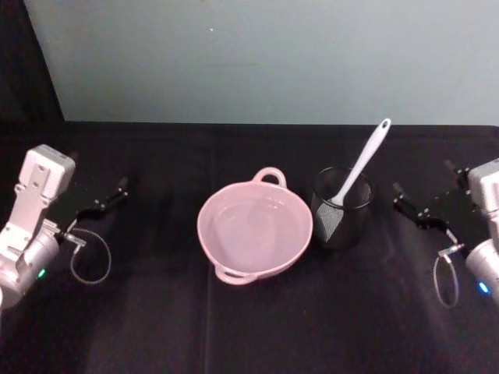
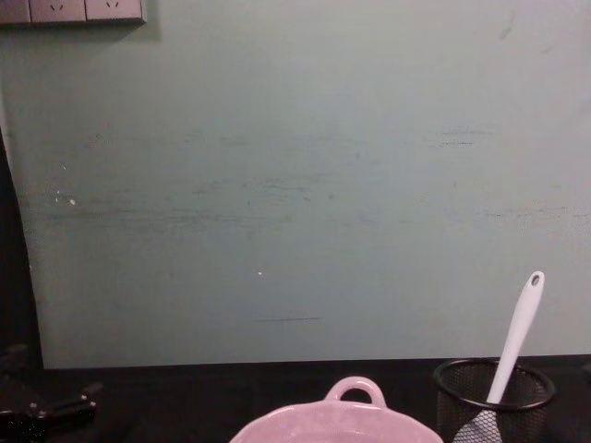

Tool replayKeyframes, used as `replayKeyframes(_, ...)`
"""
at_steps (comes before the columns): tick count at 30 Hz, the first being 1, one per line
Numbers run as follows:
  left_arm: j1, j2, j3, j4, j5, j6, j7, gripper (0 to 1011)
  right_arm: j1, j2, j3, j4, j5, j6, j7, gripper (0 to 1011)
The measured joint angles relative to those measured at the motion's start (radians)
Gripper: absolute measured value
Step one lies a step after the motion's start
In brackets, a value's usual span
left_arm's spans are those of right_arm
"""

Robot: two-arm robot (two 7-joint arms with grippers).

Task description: Use the one hand to pick up the spoon and stir the clear water in the bowl.

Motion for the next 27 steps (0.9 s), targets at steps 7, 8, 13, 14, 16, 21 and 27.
replayKeyframes(7, 0.0, 0.0, 0.0, 0.0, 0.0, 0.0, 0.0, 1011, -0.049, -0.003, 0.049, -0.059, 0.049, -0.034, 0.016, 1003)
replayKeyframes(8, 0.0, 0.0, 0.0, 0.0, 0.0, 0.0, 0.0, 1011, -0.049, -0.011, 0.058, -0.059, 0.076, -0.045, 0.039, 1002)
replayKeyframes(13, 0.0, 0.0, 0.0, 0.0, 0.0, 0.0, 0.0, 1011, -0.018, -0.058, 0.072, -0.019, 0.178, -0.069, 0.138, 1002)
replayKeyframes(14, 0.0, 0.0, 0.0, 0.0, 0.0, 0.0, 0.0, 1011, -0.011, -0.067, 0.073, -0.009, 0.191, -0.07, 0.152, 1003)
replayKeyframes(16, 0.0, 0.0, 0.0, 0.0, 0.0, 0.0, 0.0, 1011, 0.004, -0.085, 0.076, 0.014, 0.221, -0.075, 0.18, 1003)
replayKeyframes(21, 0.0, 0.0, 0.0, 0.0, 0.0, 0.0, 0.0, 1011, 0.056, -0.149, 0.095, 0.102, 0.331, -0.079, 0.275, 1002)
replayKeyframes(27, 0.0, 0.0, 0.0, 0.0, 0.0, 0.0, 0.0, 1011, 0.101, -0.206, 0.126, 0.175, 0.439, -0.056, 0.359, 1003)
